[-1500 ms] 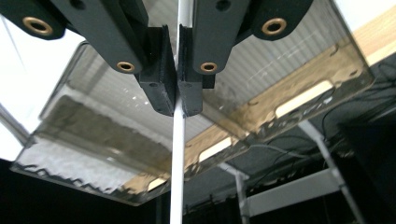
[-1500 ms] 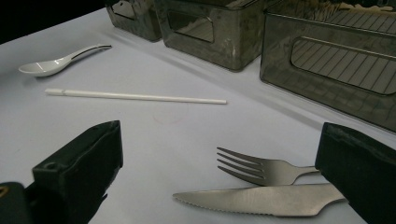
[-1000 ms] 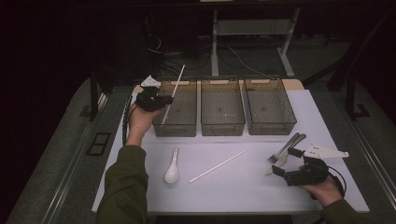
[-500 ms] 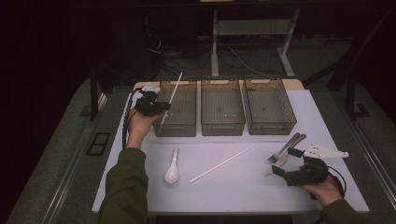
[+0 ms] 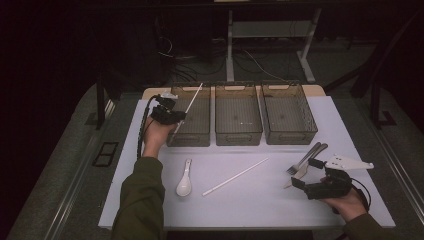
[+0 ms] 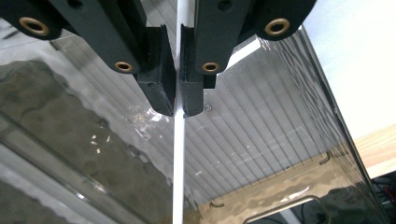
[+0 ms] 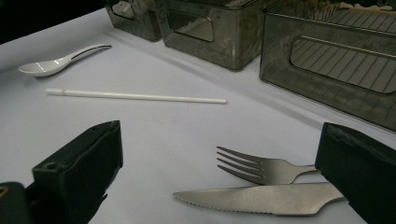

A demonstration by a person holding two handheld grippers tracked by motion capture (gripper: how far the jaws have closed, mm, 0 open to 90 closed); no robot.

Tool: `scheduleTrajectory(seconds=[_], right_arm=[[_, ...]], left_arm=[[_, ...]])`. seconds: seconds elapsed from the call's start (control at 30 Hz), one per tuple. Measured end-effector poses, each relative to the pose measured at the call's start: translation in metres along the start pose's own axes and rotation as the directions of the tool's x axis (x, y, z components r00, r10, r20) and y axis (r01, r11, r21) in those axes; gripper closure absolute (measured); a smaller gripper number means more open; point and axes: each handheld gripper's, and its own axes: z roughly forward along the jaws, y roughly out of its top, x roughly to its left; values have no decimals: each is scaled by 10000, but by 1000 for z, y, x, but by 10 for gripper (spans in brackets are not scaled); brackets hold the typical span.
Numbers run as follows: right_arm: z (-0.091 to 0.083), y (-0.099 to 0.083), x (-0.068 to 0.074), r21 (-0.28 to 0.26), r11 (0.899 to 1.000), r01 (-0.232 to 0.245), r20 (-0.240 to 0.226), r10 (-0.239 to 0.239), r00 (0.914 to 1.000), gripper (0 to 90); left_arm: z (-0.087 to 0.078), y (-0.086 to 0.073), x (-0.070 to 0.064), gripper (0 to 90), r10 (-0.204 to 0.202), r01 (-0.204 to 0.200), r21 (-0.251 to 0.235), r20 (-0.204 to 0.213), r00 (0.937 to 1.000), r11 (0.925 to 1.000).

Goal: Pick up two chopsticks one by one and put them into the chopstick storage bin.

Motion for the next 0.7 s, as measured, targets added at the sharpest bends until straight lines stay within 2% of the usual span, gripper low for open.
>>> scheduleTrajectory(seconds=[0.17,0.5,0.7], right_arm=[[0,0,0,-2,10000,5,-10,-5,10000,7],[0,0,0,-1,10000,18,-9,-18,10000,7],[0,0,0,-12,10000,16,-22,-16,10000,7]], left_arm=[[4,-1,-1,841,-27,28,171,-33,10000,9998],[1,1,-2,839,-84,85,-80,34,10000,9999],[-7,2,-2,771,-153,160,-383,176,9997,9991]])
